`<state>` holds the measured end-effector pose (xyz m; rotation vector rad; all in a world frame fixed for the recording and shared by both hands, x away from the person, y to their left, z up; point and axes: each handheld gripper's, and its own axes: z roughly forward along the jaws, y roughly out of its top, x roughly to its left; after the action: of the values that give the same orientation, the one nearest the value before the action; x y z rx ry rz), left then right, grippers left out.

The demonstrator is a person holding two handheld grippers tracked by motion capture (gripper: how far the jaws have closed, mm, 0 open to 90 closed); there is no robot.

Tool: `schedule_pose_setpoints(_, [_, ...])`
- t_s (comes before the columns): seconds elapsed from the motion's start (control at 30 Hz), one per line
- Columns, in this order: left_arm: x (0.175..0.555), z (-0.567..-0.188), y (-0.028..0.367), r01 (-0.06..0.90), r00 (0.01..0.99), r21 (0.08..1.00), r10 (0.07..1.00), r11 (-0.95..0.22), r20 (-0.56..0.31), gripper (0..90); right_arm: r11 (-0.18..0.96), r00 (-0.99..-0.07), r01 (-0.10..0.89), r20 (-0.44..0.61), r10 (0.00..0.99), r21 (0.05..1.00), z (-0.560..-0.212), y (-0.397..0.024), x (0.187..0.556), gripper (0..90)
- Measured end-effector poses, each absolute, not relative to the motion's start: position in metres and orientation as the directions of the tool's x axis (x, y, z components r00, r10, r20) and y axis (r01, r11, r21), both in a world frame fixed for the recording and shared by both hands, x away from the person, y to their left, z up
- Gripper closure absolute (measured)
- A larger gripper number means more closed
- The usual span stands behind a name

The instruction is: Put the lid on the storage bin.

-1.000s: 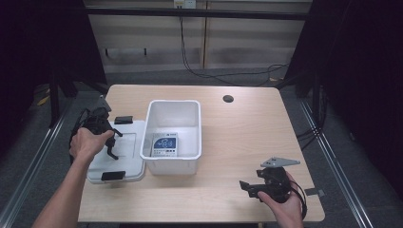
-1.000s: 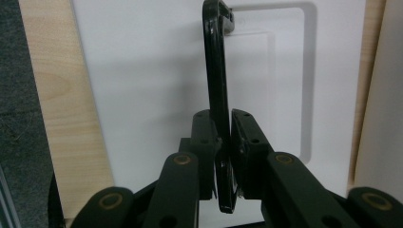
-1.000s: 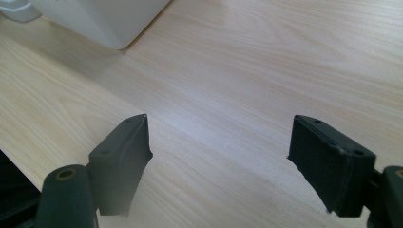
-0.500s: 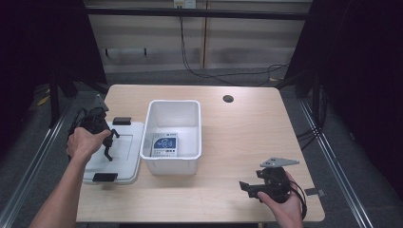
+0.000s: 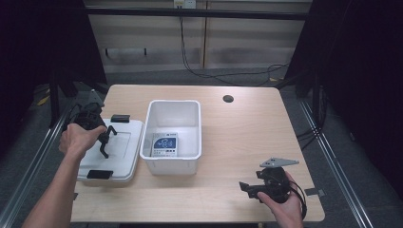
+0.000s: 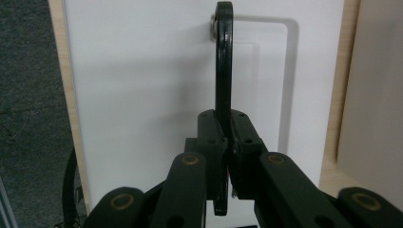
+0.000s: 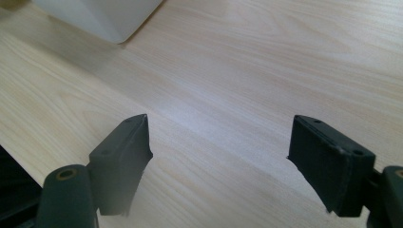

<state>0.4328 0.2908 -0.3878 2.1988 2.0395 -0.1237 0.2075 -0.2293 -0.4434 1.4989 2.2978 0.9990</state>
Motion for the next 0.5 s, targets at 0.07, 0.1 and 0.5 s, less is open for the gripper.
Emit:
schedule_pose_setpoints(0.07, [0.432,-0.385,0.293,0.997,0.072,0.046,0.986,-0.065,-0.151,85.2,0.249,-0.456,0.723,0.174,0.873,0.644,-0.444,-0.229,0.208,20.9])
schedule_pose_setpoints(0.1, [0.432,-0.384,0.294,0.997,0.073,0.047,0.986,-0.067,-0.151,85.2,0.249,-0.456,0.723,0.174,0.873,0.644,-0.444,-0.229,0.208,20.9])
schedule_pose_setpoints(0.5, [0.430,-0.362,0.299,0.994,0.100,0.070,0.983,-0.090,-0.156,85.2,0.246,-0.451,0.739,0.189,0.872,0.628,-0.445,-0.230,0.209,18.1])
